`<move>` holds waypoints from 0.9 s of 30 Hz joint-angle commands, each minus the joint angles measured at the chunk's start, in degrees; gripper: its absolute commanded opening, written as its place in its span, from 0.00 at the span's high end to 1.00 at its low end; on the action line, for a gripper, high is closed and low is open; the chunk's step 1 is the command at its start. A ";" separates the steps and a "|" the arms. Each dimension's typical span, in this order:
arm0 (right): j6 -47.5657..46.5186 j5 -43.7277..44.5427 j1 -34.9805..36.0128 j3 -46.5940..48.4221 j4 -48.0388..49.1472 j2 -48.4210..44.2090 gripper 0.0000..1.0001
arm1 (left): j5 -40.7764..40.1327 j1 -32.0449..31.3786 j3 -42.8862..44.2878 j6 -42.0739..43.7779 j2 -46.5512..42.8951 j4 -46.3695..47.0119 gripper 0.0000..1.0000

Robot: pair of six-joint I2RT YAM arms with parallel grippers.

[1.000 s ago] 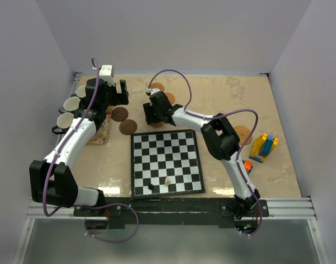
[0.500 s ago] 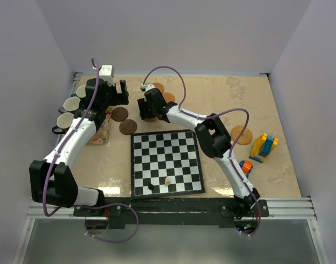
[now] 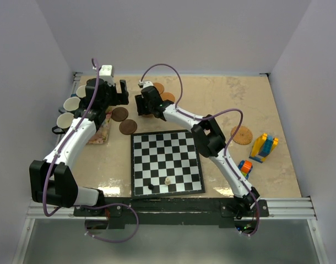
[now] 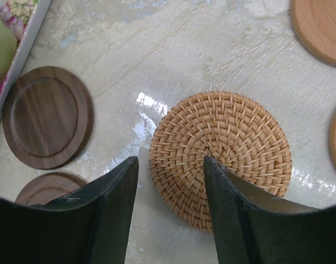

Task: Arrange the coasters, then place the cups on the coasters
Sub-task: Move the coaster to the center of the board.

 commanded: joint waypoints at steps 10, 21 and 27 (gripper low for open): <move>-3.86 0.77 -2.42 4.59 -4.23 4.07 0.43 | -0.44 -0.04 0.70 -0.37 -0.72 1.61 0.00; -11.77 -6.17 -2.34 -0.08 3.68 -6.83 0.36 | -0.35 -0.04 0.78 -0.37 -0.54 1.70 0.00; -14.49 -7.67 -2.25 -3.33 4.57 -11.49 0.33 | -0.18 -0.04 0.70 -0.37 -0.10 1.70 0.00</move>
